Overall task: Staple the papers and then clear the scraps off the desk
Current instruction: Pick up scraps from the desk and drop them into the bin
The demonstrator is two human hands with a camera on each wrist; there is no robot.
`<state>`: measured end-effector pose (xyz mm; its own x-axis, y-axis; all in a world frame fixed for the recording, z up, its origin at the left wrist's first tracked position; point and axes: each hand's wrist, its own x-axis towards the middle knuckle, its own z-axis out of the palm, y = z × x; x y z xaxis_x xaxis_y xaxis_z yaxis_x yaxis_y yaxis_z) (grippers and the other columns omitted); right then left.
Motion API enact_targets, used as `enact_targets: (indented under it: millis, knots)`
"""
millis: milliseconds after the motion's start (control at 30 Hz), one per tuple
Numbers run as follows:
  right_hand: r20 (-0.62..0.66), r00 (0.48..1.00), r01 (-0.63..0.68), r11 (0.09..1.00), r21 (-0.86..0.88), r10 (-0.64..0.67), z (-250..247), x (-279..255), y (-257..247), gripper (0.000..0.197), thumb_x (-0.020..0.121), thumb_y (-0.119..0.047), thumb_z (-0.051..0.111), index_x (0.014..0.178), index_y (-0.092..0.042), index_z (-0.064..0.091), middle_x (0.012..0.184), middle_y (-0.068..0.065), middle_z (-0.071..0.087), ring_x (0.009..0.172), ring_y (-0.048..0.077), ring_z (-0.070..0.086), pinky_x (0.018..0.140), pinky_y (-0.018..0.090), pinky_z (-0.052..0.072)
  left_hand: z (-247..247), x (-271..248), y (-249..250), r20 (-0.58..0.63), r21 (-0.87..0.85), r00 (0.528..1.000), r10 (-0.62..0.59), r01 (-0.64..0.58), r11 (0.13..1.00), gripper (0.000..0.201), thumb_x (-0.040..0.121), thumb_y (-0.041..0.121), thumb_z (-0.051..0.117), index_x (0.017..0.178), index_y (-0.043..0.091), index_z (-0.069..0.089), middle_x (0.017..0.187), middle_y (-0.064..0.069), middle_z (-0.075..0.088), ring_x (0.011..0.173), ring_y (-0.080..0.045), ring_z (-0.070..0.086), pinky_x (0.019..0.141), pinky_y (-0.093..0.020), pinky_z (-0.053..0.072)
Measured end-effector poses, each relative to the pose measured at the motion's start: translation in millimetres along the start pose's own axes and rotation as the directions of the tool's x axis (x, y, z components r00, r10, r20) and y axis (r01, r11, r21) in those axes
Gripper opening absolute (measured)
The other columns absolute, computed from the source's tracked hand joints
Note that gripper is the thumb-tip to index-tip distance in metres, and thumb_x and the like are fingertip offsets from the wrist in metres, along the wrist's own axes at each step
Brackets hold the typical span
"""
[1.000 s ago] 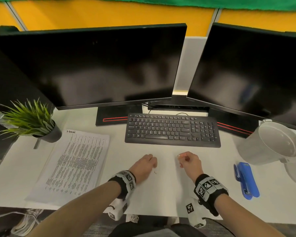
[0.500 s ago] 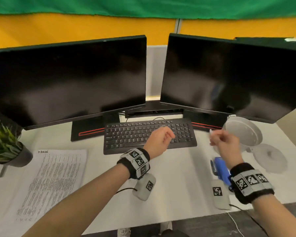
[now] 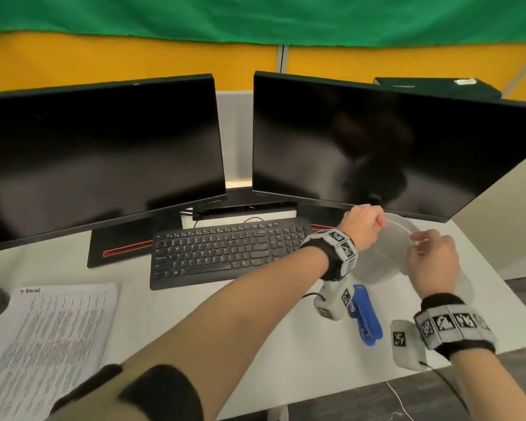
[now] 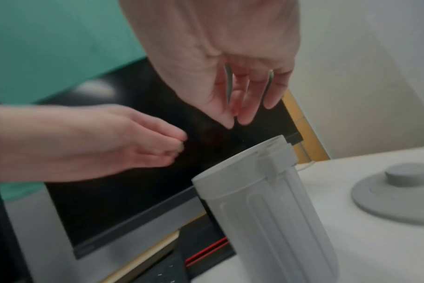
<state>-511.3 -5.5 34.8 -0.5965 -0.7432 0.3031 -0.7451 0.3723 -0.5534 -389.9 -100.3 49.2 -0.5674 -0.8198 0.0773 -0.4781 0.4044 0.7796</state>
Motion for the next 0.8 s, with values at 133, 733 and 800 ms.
enact_targets:
  millis: [133, 733, 800]
  knots:
    - [-0.043, 0.999, -0.006, 0.995, 0.102, 0.01, -10.2, -35.7, 10.0, 0.017, 0.084, -0.001, 0.053, 0.1, -0.006, 0.056, 0.097, 0.02, 0.054, 0.071, 0.033, 0.055, 0.071, 0.043, 0.048, 6.8, 20.9, 11.6, 0.116, 0.068, 0.992, 0.045, -0.053, 0.996, 0.028, 0.08, -0.007, 0.05, 0.088, 0.012, 0.069, 0.085, 0.002, 0.056, 0.091, -0.028, 0.064, 0.083, -0.033, 0.052]
    - [0.751, 0.66, 0.215, 0.954, -0.207, 0.014, 119.0, -91.3, -19.8, 0.063, 0.088, 0.001, 0.034, 0.146, 0.001, 0.008, 0.155, 0.019, 0.008, 0.144, 0.029, 0.009, 0.118, 0.037, 0.014, -84.4, -39.8, -44.2, -0.125, 0.237, 0.97, 0.209, -0.175, 0.956, 0.015, 0.084, 0.008, 0.054, 0.089, 0.014, 0.068, 0.089, -0.006, 0.06, 0.08, -0.022, 0.06, 0.08, -0.03, 0.044]
    - [0.729, 0.68, 0.17, 0.951, -0.259, 0.077, 134.2, -78.4, -27.0, 0.064, 0.087, 0.0, 0.033, 0.144, 0.004, 0.004, 0.155, 0.022, 0.004, 0.144, 0.031, 0.004, 0.118, 0.036, 0.01, -103.3, -76.8, -69.6, -0.159, 0.284, 0.976, 0.147, -0.098, 0.954, 0.014, 0.091, 0.02, 0.051, 0.09, 0.017, 0.066, 0.089, -0.002, 0.06, 0.078, -0.019, 0.059, 0.081, -0.036, 0.048]
